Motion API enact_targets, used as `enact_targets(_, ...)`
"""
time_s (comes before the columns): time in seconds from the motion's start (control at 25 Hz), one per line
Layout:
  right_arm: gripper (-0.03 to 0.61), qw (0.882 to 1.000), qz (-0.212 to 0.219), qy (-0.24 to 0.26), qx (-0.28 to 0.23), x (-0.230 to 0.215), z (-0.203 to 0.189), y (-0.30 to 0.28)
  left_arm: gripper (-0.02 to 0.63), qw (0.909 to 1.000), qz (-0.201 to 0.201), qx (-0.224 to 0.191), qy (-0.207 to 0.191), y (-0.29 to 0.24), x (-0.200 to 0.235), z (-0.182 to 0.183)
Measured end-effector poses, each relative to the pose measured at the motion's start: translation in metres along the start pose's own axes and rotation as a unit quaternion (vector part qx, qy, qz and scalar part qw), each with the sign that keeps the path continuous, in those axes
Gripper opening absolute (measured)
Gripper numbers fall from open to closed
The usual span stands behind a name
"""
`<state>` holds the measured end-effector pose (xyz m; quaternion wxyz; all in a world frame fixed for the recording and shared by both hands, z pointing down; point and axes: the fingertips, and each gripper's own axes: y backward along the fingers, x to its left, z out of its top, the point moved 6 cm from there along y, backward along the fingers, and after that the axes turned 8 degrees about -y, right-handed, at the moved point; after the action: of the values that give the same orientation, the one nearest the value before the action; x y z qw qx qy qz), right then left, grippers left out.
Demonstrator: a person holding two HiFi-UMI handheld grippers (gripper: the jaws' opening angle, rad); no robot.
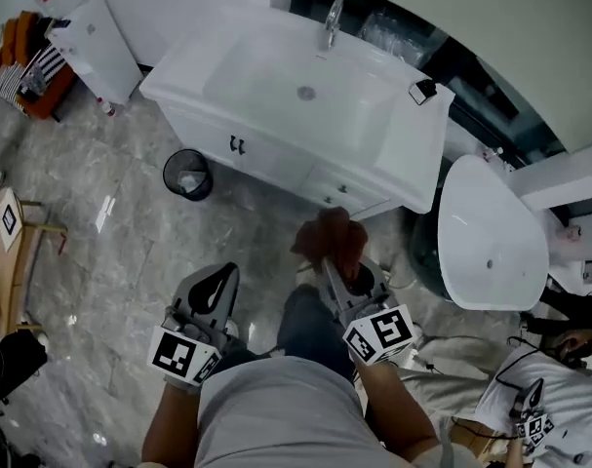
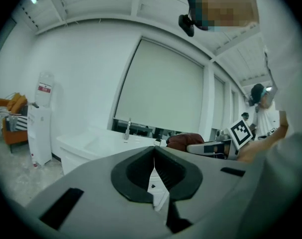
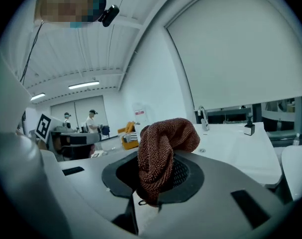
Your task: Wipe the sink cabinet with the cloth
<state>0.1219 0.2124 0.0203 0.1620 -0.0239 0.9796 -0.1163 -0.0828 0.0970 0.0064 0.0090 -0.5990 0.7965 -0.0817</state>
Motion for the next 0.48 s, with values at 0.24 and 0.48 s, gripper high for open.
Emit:
enact_targets(0.24, 0.083, 0.996, 0.053, -0.015, 0.068, -0.077, -0.004, -0.045, 0.011, 0.9951, 0.090, 0.023, 0.033, -0.058, -0.010, -0.021)
enact_targets(0.48, 0.083, 0.990, 0.086, 0.000, 0.111, -0.102, -0.017, -0.082, 0.011, 0.9834, 0.160, 0.015, 0.083, -0.068, -0.009, -0.041)
